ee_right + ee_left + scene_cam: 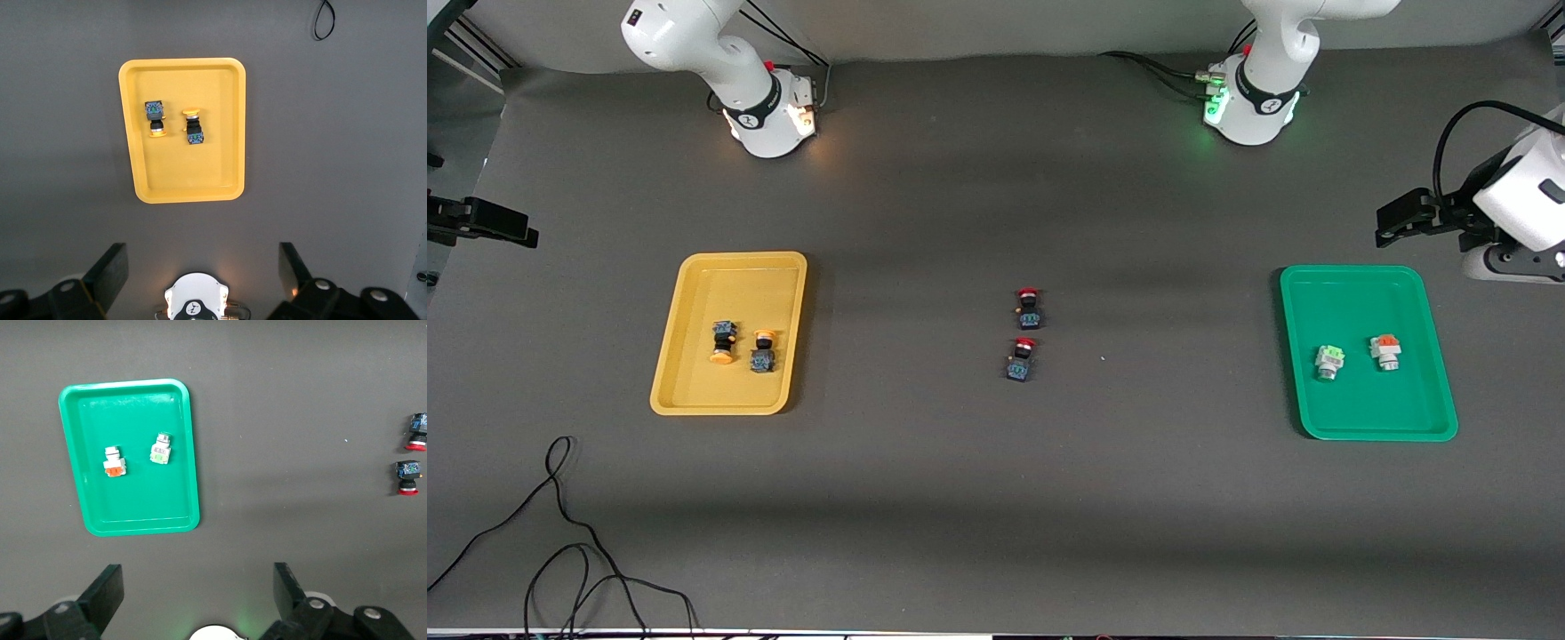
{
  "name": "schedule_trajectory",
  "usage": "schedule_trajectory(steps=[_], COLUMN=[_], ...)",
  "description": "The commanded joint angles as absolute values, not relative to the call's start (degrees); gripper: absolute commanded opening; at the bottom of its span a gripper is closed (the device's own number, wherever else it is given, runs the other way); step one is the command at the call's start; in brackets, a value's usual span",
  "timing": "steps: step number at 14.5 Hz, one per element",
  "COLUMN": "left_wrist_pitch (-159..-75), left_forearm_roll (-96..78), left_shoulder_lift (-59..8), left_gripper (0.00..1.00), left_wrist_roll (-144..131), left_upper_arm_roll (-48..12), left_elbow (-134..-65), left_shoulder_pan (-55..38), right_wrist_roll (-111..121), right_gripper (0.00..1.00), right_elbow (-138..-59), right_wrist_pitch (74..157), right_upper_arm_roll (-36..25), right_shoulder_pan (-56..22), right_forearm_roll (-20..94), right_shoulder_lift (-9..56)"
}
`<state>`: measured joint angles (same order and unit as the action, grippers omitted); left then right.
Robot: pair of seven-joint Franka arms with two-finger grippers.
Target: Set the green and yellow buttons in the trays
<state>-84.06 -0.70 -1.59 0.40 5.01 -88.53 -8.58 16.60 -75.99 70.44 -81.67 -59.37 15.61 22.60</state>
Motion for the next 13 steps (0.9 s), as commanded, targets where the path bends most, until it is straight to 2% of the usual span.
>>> schedule_trajectory(steps=[1,10,13], left_wrist_pitch=[-84.02,-83.85,-83.58], left_forearm_roll=[-1.14,-1.14,-0.79], left_shoulder_lift=[-0.44,-0.44,-0.61], left_gripper=[1.0,1.0,1.0], left_wrist_roll=[-0.18,-0.09,0.35], left_upper_arm_roll=[6.42,6.5,6.59], left_elbow=[-88.68,-88.16,-87.89], left_shoulder_pan=[-10.02,-9.84,-9.84], right_wrist_roll=[14.16,13.27,11.17], right_gripper=[1.0,1.0,1.0], right_elbow=[-75.85,-75.94,-75.59], right_wrist_pitch=[69.17,67.76,67.59], right_upper_arm_roll=[-81.48,-81.12,-75.7], right_shoulder_pan=[-60.47,-59.86,-55.31], right_forearm_roll=[14.59,14.5,14.5], right_shoulder_lift=[22.76,22.76,21.45])
